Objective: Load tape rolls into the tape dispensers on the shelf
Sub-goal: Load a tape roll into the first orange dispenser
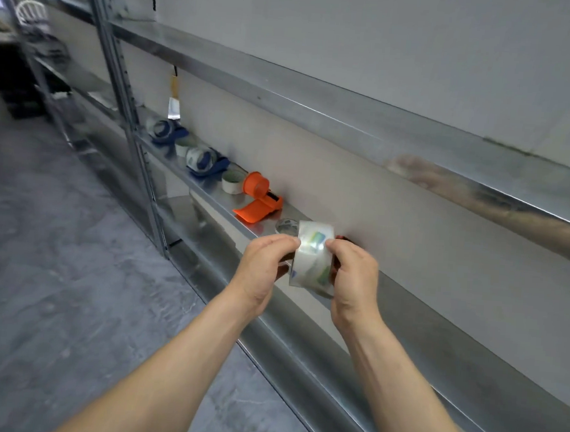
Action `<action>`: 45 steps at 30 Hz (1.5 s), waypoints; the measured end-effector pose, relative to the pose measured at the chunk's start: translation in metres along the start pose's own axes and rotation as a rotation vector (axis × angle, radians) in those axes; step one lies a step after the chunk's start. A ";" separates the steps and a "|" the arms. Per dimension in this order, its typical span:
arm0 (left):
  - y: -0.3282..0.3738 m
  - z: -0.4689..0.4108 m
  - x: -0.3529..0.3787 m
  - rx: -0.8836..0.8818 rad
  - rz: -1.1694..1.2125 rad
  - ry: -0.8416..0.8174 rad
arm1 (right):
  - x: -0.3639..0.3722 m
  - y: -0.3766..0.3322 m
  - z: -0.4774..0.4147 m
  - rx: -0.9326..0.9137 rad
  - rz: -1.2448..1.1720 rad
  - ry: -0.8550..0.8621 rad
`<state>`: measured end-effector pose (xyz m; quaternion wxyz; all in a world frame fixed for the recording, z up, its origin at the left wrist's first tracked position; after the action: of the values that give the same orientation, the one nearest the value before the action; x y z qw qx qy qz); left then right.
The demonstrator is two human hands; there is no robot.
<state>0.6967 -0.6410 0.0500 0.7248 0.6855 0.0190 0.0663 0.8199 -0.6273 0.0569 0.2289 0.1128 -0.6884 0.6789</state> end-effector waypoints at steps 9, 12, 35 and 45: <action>0.011 0.014 -0.025 0.015 -0.009 0.271 | 0.027 0.011 -0.007 0.098 -0.006 -0.341; 0.010 0.019 -0.030 0.009 0.061 0.364 | 0.033 0.013 -0.009 0.137 0.037 -0.479; 0.004 -0.110 -0.200 -0.079 -0.075 0.239 | 0.191 0.122 -0.060 0.145 0.176 -0.401; 0.018 -0.198 -0.243 -0.127 -0.125 0.106 | 0.206 0.145 -0.130 -0.034 0.038 0.311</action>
<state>0.4317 -0.4739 0.0413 0.7675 0.6311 0.0956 0.0581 0.5945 -0.4598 0.0220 0.3217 -0.0106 -0.6579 0.6808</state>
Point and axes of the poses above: each hand's wrist, its own z-axis away from the middle knuckle, its own x-axis out of the palm, y = z × x, the point moved 2 cm from there along -z, towards the middle knuckle, and after that the axes turned 14 degrees about -z, right-handed, at the moved point
